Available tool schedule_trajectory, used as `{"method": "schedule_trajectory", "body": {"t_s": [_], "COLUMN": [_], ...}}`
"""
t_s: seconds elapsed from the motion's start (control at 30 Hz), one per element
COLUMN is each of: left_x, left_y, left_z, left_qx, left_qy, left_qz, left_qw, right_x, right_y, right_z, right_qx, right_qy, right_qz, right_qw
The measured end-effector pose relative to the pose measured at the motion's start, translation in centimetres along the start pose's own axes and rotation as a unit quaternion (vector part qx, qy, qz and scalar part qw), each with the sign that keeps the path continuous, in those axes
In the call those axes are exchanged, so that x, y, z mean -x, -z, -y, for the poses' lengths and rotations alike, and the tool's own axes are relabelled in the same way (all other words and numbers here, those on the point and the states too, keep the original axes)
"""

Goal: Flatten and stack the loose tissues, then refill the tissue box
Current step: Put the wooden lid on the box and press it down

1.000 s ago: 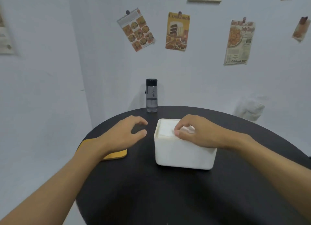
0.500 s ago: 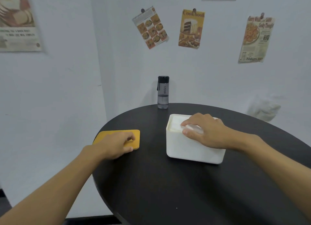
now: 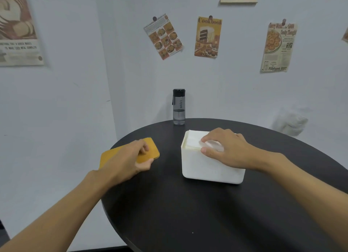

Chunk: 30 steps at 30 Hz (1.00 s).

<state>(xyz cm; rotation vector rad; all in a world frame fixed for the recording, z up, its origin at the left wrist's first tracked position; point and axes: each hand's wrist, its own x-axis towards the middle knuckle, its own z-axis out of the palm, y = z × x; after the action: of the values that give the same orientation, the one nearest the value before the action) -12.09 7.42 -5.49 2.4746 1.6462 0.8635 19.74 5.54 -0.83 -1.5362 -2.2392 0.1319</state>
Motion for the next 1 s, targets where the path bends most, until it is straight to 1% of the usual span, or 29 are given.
{"method": "schedule_trajectory", "body": {"t_s": [0.07,0.17,0.27,0.37,0.47,0.53,0.63,0.73,0.8,0.9,1.0], "left_x": [-0.6,-2.2,-4.0,-5.6,-7.1,-7.8,-8.5,-9.0,-9.2,-9.3,-9.7], "left_y": [1.1,2.9,3.6,3.3,2.2,1.1,-0.5,-1.9,-2.5,-2.7,-2.5], "left_z": [-2.0,-5.4,-8.7,-11.7,-14.5,-16.2,-18.2,-19.0,-18.6,-16.9,-14.9], "left_qx": [0.020,0.062,0.074,0.065,0.051,0.042,0.038,0.024,0.021,0.043,0.022], "left_qy": [-0.022,-0.075,-0.118,-0.173,-0.212,-0.245,-0.286,-0.316,-0.307,-0.252,-0.200], "left_qz": [-0.040,-0.070,-0.081,-0.064,-0.036,-0.020,0.004,0.027,0.045,0.071,0.050], "left_qw": [0.999,0.993,0.987,0.981,0.975,0.968,0.957,0.948,0.950,0.964,0.978], "right_x": [0.2,0.8,1.0,1.1,1.3,1.4,1.4,1.4,1.4,1.0,0.4], "right_y": [0.2,1.0,2.4,4.1,5.1,5.3,5.3,5.1,4.6,3.6,3.0], "right_z": [-0.1,0.0,0.0,-0.1,-1.1,-1.9,-3.2,-4.1,-4.5,-4.6,-4.8], "right_qx": [-0.004,-0.030,-0.136,-0.267,-0.359,-0.391,-0.433,-0.471,-0.492,-0.505,-0.500], "right_qy": [0.002,0.005,-0.001,-0.063,-0.128,-0.146,-0.182,-0.222,-0.228,-0.240,-0.253], "right_qz": [-0.010,-0.037,-0.088,-0.152,-0.147,-0.146,-0.167,-0.173,-0.161,-0.149,-0.162], "right_qw": [1.000,0.999,0.987,0.950,0.913,0.897,0.867,0.836,0.825,0.815,0.812]}}
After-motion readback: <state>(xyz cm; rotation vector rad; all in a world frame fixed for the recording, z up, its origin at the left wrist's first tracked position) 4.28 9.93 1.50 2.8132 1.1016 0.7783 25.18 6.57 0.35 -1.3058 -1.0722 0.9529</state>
